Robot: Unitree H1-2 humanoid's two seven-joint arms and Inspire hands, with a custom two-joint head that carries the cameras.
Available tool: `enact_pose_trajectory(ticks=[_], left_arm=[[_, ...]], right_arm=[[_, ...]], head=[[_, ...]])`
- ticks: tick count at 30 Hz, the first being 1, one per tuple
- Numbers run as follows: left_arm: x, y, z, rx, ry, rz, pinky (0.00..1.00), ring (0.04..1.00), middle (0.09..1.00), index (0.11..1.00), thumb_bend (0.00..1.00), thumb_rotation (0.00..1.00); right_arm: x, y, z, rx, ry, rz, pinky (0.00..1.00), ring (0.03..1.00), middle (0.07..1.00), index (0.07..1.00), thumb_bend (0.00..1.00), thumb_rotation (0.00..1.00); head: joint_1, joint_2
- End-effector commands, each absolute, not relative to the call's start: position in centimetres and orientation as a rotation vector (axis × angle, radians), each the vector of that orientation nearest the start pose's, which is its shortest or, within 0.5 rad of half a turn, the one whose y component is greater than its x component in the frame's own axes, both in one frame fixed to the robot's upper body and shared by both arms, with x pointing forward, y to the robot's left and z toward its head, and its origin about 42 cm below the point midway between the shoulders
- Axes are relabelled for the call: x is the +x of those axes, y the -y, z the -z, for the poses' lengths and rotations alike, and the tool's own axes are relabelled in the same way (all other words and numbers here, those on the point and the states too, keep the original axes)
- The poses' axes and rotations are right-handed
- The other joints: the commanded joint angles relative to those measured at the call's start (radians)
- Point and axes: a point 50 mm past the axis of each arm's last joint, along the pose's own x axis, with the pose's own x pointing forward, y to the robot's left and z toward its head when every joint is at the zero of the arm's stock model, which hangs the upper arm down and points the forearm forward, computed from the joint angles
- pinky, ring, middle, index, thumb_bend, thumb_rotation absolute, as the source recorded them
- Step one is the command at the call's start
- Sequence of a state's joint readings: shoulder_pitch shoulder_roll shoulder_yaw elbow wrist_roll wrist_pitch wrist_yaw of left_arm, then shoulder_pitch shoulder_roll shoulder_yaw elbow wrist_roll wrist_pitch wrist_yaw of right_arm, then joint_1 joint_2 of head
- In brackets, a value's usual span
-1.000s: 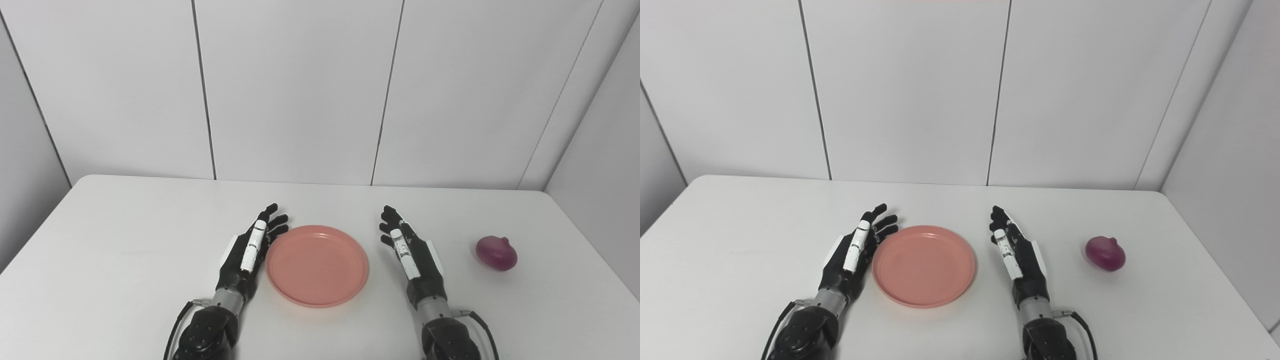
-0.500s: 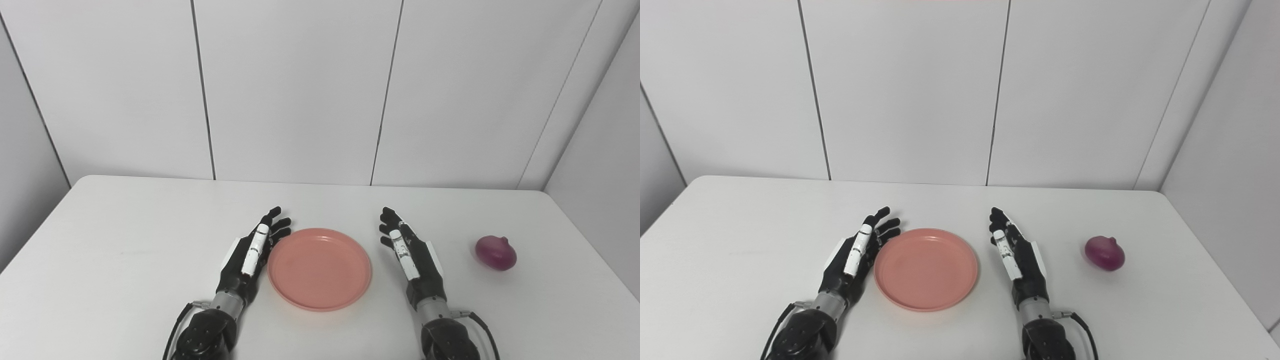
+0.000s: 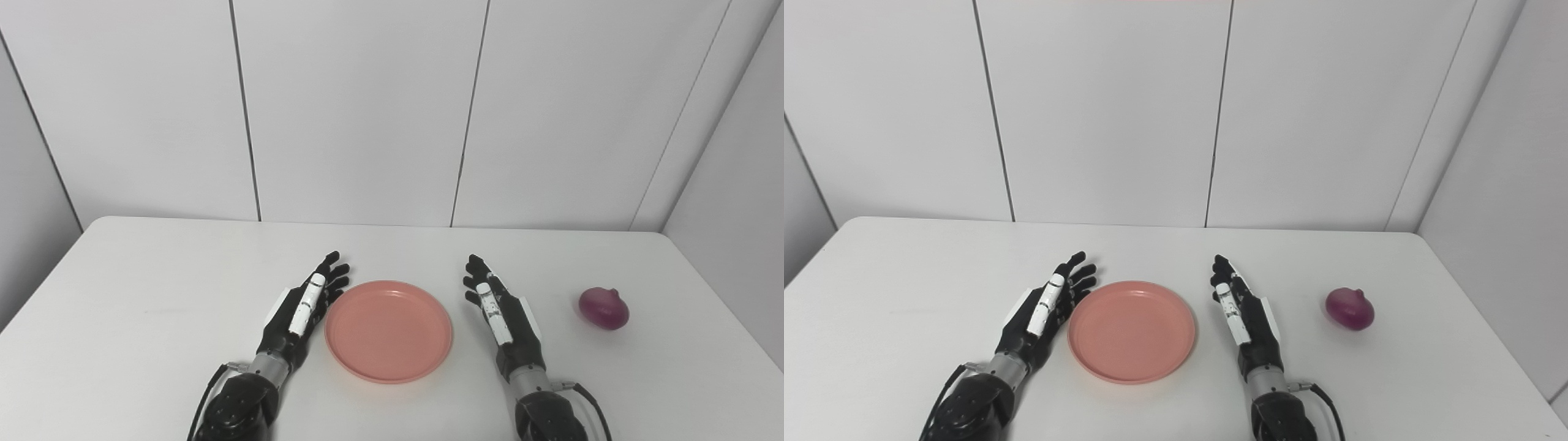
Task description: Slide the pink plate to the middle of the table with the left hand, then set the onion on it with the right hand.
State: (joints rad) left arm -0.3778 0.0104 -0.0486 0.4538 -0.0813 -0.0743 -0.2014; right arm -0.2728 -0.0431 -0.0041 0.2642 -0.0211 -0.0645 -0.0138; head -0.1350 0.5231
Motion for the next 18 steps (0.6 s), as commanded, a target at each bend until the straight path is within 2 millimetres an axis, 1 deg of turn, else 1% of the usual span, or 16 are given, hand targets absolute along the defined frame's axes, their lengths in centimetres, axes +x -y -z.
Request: enact_pose_trajectory(ticks=[1,6,10,13,15,18], left_arm=[[39.6,-19.4,-8.9,-0.015,-0.049,0.263,0.94,0.939,0.945,0.954,0.53,1.00],[39.8,-20.6,-8.6,0.004,-0.071,0.226,0.97,0.956,0.960,0.961,0.54,1.00],[40.1,-21.4,-8.8,-0.028,-0.073,0.208,1.00,0.977,0.972,0.974,0.51,1.00],[40.3,-22.0,-8.9,-0.054,-0.071,0.200,1.00,0.993,0.987,0.988,0.51,1.00],[40.4,-22.3,-8.8,-0.062,-0.072,0.196,1.00,0.991,0.985,0.988,0.52,1.00],[40.4,-22.4,-8.7,-0.072,-0.070,0.196,1.00,0.999,0.989,0.993,0.51,1.00]], right_arm=[[37.7,20.6,-13.0,-0.067,0.127,-0.061,0.88,0.899,0.914,0.922,0.46,0.88],[38.0,20.6,-13.3,-0.051,0.145,-0.071,0.90,0.921,0.931,0.940,0.47,0.88],[38.3,20.8,-13.9,-0.037,0.165,-0.063,0.92,0.933,0.934,0.941,0.48,0.87],[38.7,21.1,-14.3,-0.052,0.177,-0.050,0.94,0.941,0.943,0.947,0.49,0.89],[38.9,21.3,-14.7,-0.052,0.195,-0.041,0.93,0.936,0.944,0.947,0.49,0.90],[39.1,21.6,-15.3,-0.059,0.215,-0.026,0.93,0.933,0.942,0.945,0.49,0.90]], head=[[-0.002,0.002],[-0.007,0.002],[-0.014,0.002],[-0.019,0.000],[-0.024,0.000],[-0.031,-0.001]])
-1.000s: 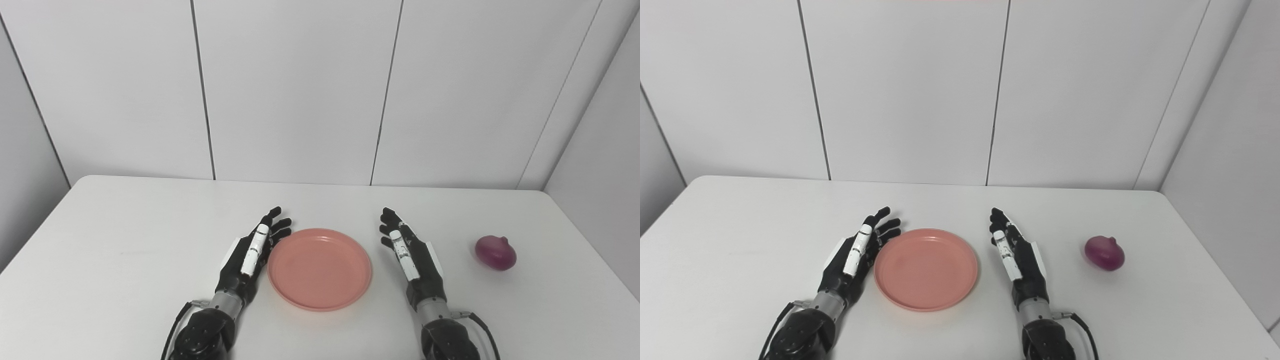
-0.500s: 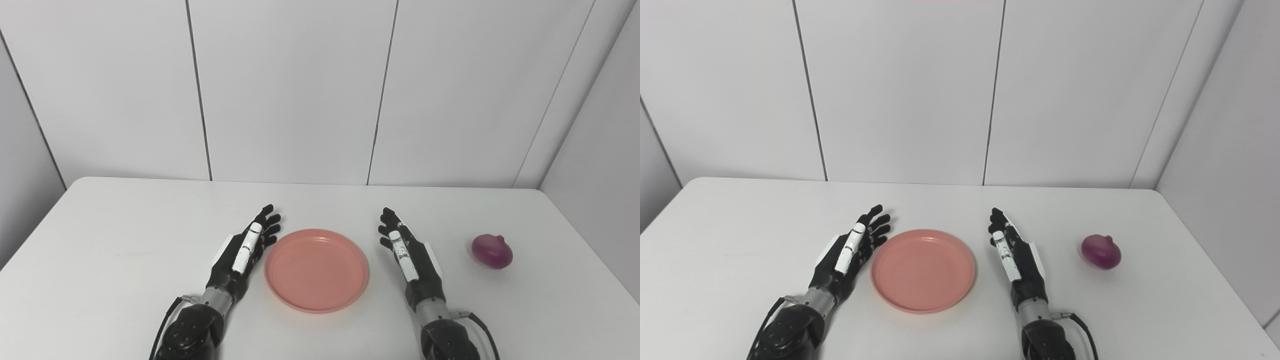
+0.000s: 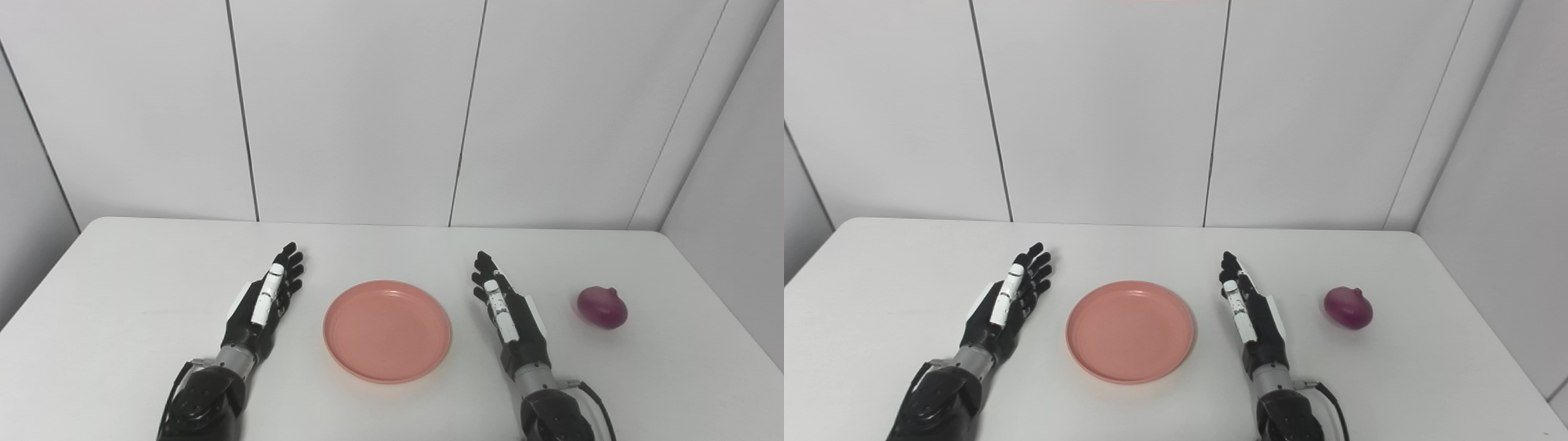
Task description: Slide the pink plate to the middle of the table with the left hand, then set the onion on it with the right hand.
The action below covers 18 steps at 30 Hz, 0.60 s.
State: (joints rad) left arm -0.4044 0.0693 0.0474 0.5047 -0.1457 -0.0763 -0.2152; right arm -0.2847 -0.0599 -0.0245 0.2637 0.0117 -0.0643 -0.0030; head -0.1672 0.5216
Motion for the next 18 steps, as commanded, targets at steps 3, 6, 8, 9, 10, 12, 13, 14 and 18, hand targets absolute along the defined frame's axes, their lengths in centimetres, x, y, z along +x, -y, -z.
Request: enact_pose_trajectory(ticks=[3,6,8,9,10,12,13,14,18], left_arm=[[40.3,-22.4,-8.6,-0.067,-0.067,0.195,1.00,1.000,0.999,1.000,0.51,1.00],[40.2,-22.1,-8.4,-0.064,-0.062,0.190,1.00,1.000,1.000,1.000,0.51,1.00],[40.1,-21.9,-8.4,-0.059,-0.057,0.188,1.00,1.000,1.000,1.000,0.51,1.00],[40.0,-21.8,-8.4,-0.057,-0.054,0.188,1.00,1.000,1.000,1.000,0.51,1.00],[40.0,-21.7,-8.4,-0.053,-0.050,0.188,1.00,1.000,1.000,1.000,0.51,1.00],[39.8,-21.5,-8.4,-0.047,-0.049,0.189,1.00,1.000,1.000,1.000,0.50,1.00],[39.8,-21.4,-8.3,-0.044,-0.049,0.190,1.00,1.000,1.000,1.000,0.50,1.00],[39.8,-21.3,-8.3,-0.044,-0.049,0.190,1.00,1.000,1.000,1.000,0.50,1.00],[39.6,-20.8,-8.3,-0.053,-0.046,0.193,1.00,1.000,1.000,1.000,0.49,1.00]], right_arm=[[39.1,21.9,-16.1,-0.085,0.230,-0.005,0.93,0.931,0.939,0.944,0.51,0.90],[39.2,22.6,-17.1,-0.135,0.256,0.019,0.93,0.936,0.937,0.951,0.54,0.88],[39.3,23.2,-17.8,-0.171,0.273,0.037,0.93,0.939,0.936,0.951,0.54,0.86],[39.3,23.5,-18.1,-0.192,0.281,0.047,0.93,0.947,0.940,0.952,0.54,0.84],[39.3,24.0,-18.6,-0.225,0.290,0.057,0.94,0.950,0.942,0.953,0.54,0.82],[39.3,24.8,-19.3,-0.278,0.303,0.078,0.93,0.948,0.941,0.953,0.55,0.80],[39.3,25.3,-19.6,-0.311,0.314,0.093,0.92,0.945,0.936,0.950,0.56,0.79],[39.4,25.7,-19.9,-0.333,0.324,0.104,0.91,0.937,0.928,0.943,0.56,0.78],[39.4,27.2,-20.9,-0.376,0.344,0.138,0.90,0.926,0.916,0.923,0.54,0.71]], head=[[-0.002,0.000],[-0.010,0.002],[-0.015,0.004],[-0.016,0.004],[-0.022,0.005],[-0.027,0.007],[-0.027,0.007],[-0.029,0.008],[-0.030,0.011]])
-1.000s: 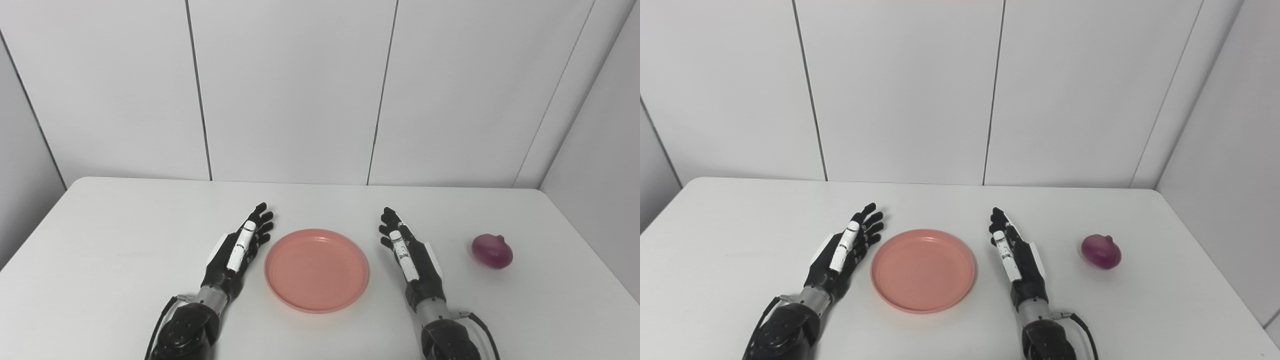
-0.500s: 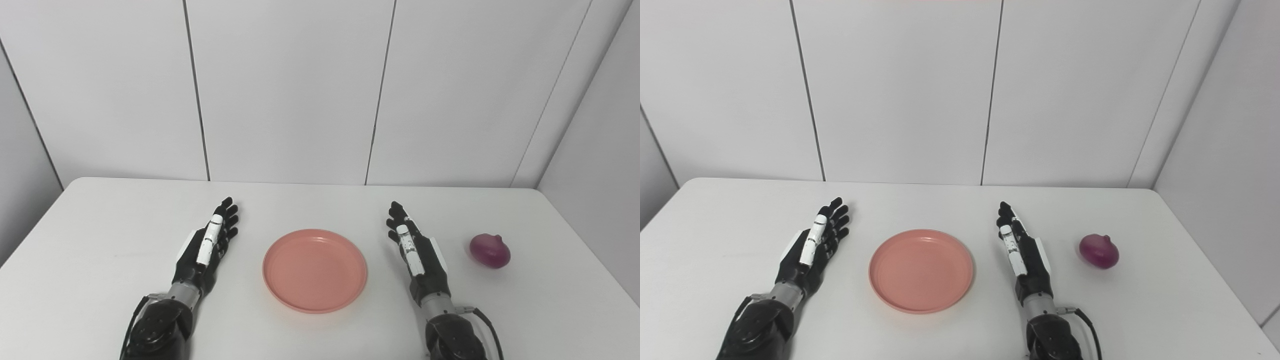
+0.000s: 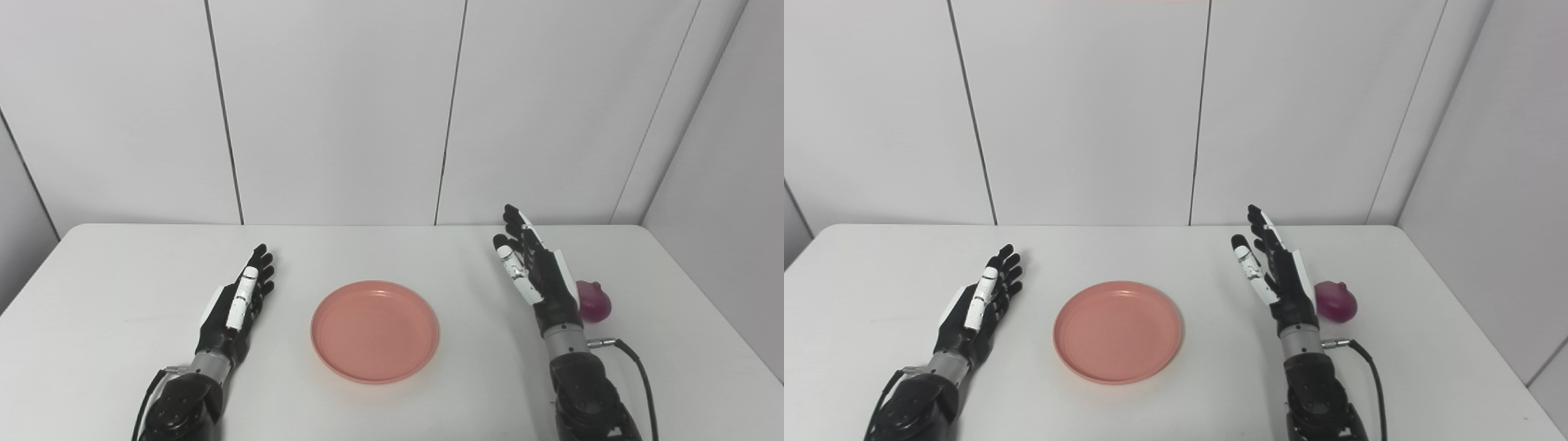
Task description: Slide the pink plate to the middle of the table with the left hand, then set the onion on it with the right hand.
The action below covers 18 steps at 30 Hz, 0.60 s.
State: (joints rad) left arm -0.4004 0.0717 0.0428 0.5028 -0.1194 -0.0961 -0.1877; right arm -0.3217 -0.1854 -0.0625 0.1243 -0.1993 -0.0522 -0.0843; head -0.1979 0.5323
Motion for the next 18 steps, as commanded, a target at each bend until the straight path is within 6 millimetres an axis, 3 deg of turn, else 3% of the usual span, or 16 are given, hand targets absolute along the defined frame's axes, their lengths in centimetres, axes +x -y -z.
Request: enact_pose_trajectory(ticks=[1,5,14,18], left_arm=[[39.5,-20.7,-8.2,-0.056,-0.045,0.195,1.00,1.000,1.000,1.000,0.50,1.00],[39.3,-20.2,-8.1,-0.069,-0.035,0.203,1.00,1.000,1.000,1.000,0.50,1.00],[38.8,-19.5,-8.1,-0.104,-0.023,0.211,1.00,1.000,1.000,1.000,0.50,1.00],[38.6,-19.5,-8.4,-0.102,-0.017,0.204,1.00,1.000,1.000,1.000,0.50,1.00]], right_arm=[[39.5,27.6,-21.1,-0.395,0.346,0.150,0.90,0.921,0.913,0.922,0.55,0.70],[39.5,29.0,-21.9,-0.459,0.344,0.184,0.87,0.906,0.907,0.921,0.57,0.71],[39.4,31.7,-23.7,-0.608,0.311,0.246,0.83,0.872,0.884,0.887,0.64,0.44],[39.3,32.1,-24.3,-0.674,0.256,0.282,0.80,0.858,0.878,0.882,0.68,0.43]], head=[[0.002,0.000],[0.002,-0.001],[-0.042,-0.004],[-0.088,-0.009]])
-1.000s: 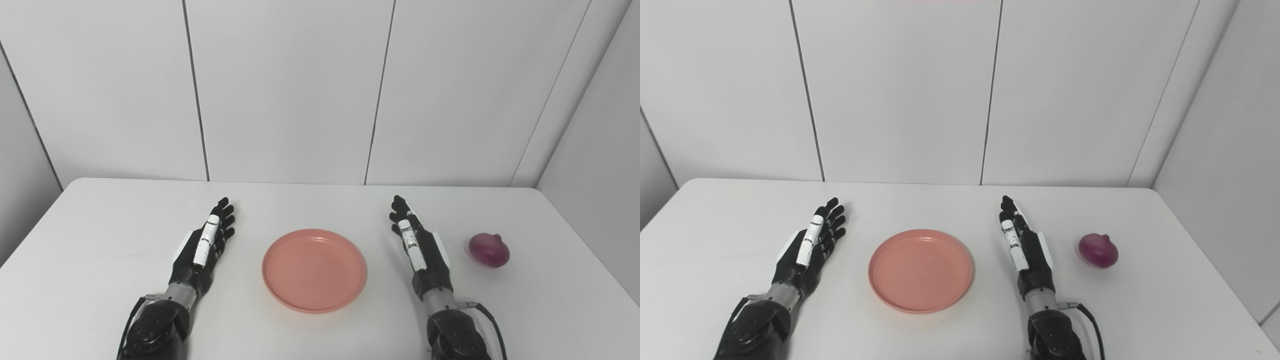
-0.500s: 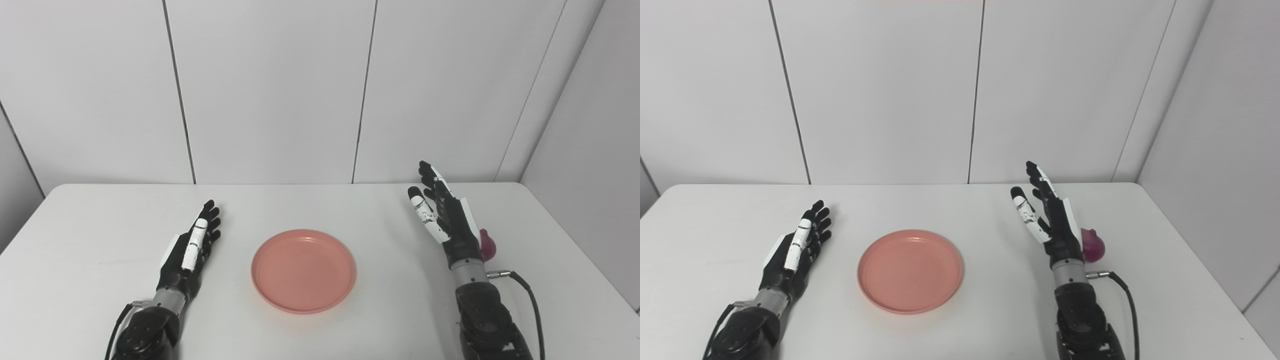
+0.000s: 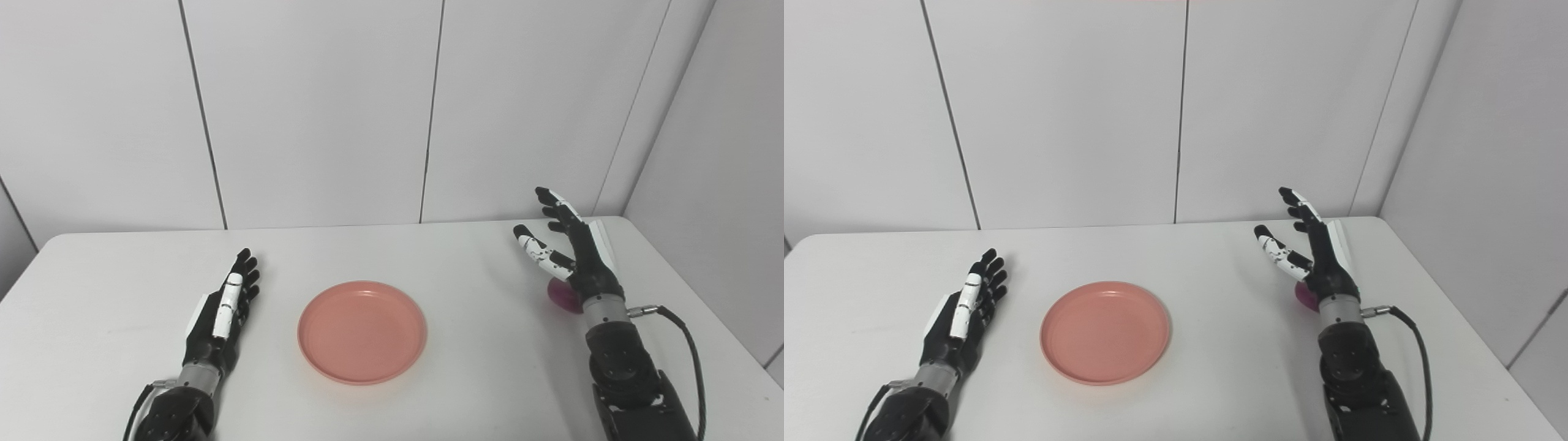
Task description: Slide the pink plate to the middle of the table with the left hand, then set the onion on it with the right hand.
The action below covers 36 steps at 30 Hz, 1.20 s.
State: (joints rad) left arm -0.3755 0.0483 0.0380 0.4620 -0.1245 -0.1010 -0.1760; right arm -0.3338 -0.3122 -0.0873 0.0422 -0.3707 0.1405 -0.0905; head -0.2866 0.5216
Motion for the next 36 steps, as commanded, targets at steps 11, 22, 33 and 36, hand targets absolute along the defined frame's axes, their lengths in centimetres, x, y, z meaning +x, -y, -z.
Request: enact_pose_trajectory(ticks=[11,22,33,36], left_arm=[[38.9,-21.5,-7.6,-0.121,-0.014,0.200,1.00,1.000,1.000,1.000,0.55,1.00],[39.6,-23.0,-6.6,-0.148,-0.027,0.189,0.99,0.983,0.981,0.988,0.54,1.00],[39.6,-23.0,-6.7,-0.140,-0.024,0.185,0.98,0.981,0.979,0.988,0.53,1.00],[39.6,-23.1,-6.7,-0.135,-0.021,0.188,0.97,0.976,0.974,0.985,0.54,1.00]], right_arm=[[39.5,31.7,-25.0,-0.869,0.165,0.337,0.72,0.847,0.898,0.890,0.81,0.44],[39.6,32.2,-25.5,-0.985,0.066,0.354,0.71,0.834,0.880,0.886,0.86,0.45],[39.4,33.8,-25.8,-1.045,0.022,0.370,0.76,0.867,0.899,0.904,0.92,0.42],[39.2,34.3,-26.0,-1.066,0.007,0.383,0.76,0.868,0.898,0.913,0.94,0.43]], head=[[-0.151,-0.025],[-0.172,-0.027],[-0.169,-0.027],[-0.168,-0.026]])
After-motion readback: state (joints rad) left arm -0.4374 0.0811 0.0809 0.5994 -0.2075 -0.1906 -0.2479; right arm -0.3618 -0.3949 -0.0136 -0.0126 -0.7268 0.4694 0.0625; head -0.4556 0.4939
